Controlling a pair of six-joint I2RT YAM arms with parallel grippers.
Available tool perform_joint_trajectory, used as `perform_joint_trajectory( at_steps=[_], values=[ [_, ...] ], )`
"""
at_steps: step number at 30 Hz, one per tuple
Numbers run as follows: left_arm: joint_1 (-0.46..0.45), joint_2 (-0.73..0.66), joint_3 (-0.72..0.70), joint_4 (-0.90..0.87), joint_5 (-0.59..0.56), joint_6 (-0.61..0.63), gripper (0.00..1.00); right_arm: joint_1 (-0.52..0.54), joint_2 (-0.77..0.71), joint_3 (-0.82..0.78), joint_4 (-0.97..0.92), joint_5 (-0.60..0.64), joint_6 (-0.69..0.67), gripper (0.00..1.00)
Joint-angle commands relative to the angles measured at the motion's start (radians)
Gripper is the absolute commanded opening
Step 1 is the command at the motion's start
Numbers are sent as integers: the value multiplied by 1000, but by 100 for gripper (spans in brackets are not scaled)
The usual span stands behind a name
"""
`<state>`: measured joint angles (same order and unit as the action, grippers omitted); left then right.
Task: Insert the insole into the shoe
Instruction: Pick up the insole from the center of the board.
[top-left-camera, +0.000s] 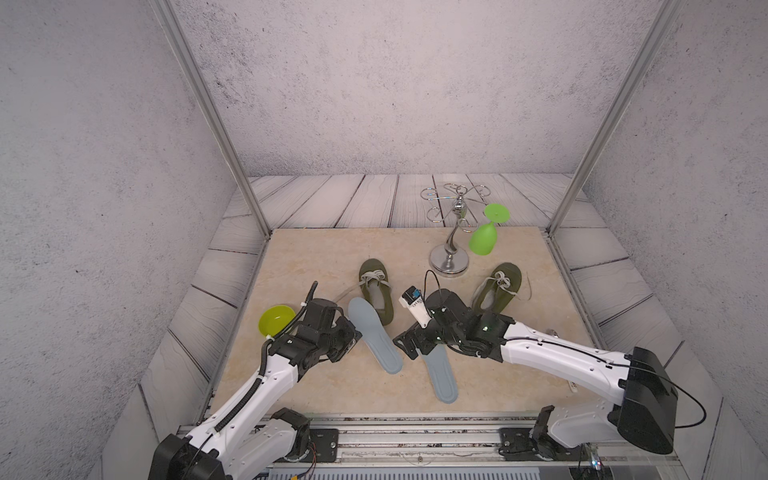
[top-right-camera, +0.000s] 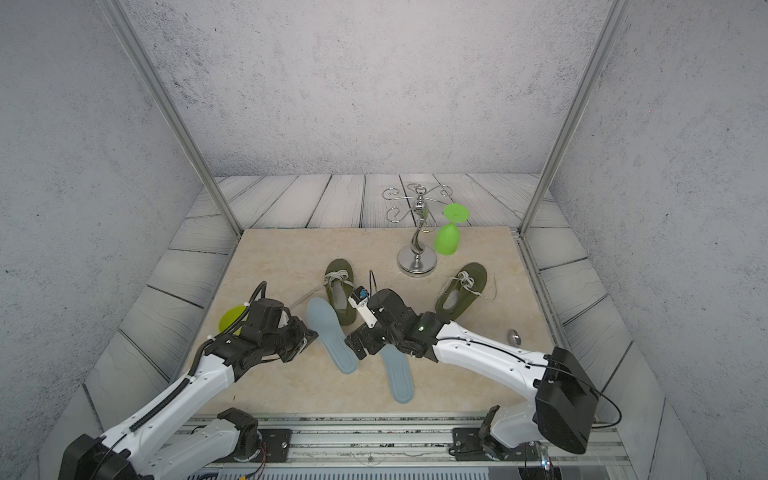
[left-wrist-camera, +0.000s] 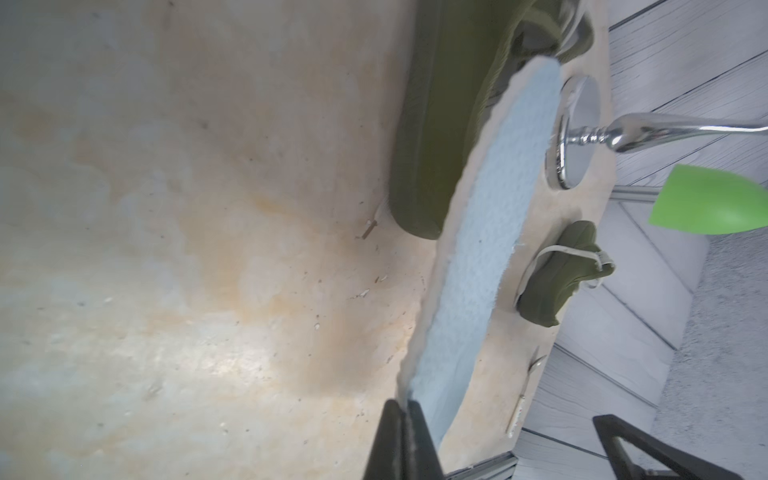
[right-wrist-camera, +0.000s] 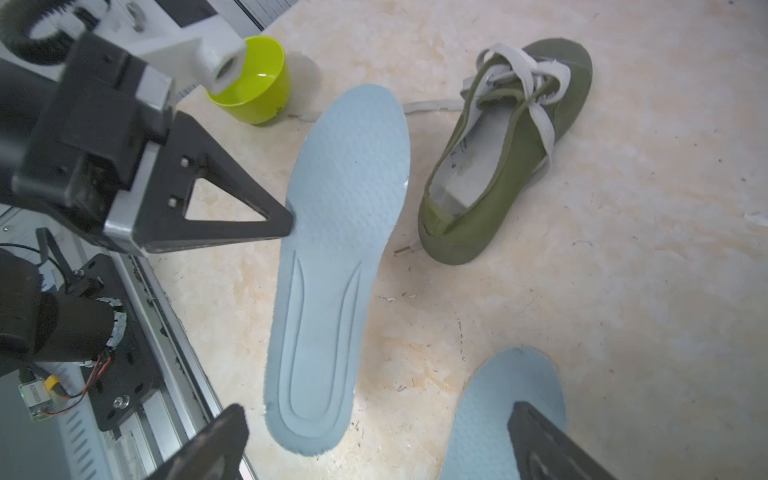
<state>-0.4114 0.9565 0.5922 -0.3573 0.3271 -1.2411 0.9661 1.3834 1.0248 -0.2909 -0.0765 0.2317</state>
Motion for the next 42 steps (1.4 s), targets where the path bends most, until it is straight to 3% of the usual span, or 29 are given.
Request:
perform_joint_trajectory(
  at_steps=[1, 9, 13, 18, 22, 28, 33, 37, 42],
  values=[
    [10, -10, -14, 66, 24, -151, 0, 6, -1, 55, -3, 19, -90, 99],
    [41, 63, -30, 266, 111, -369, 0, 5, 96, 280, -197, 21, -288, 99],
    [73, 140, -8, 386, 175, -445, 0, 3, 182, 421, -331, 47, -307, 99],
    [96, 189, 48, 397, 215, -469, 0, -14, 253, 528, -409, 93, -315, 99],
    [111, 215, 40, 476, 262, -525, 0, -59, 335, 658, -534, 17, -296, 99],
    [132, 218, 65, 433, 287, -483, 0, -112, 440, 796, -668, -111, -289, 99],
    [139, 228, 74, 421, 293, -474, 0, -121, 540, 905, -763, -114, -298, 99],
    [147, 237, 46, 483, 294, -530, 0, -119, 534, 864, -708, -85, -319, 99],
    [156, 255, 64, 490, 310, -533, 0, -119, 432, 649, -447, -77, -380, 99]
  ],
)
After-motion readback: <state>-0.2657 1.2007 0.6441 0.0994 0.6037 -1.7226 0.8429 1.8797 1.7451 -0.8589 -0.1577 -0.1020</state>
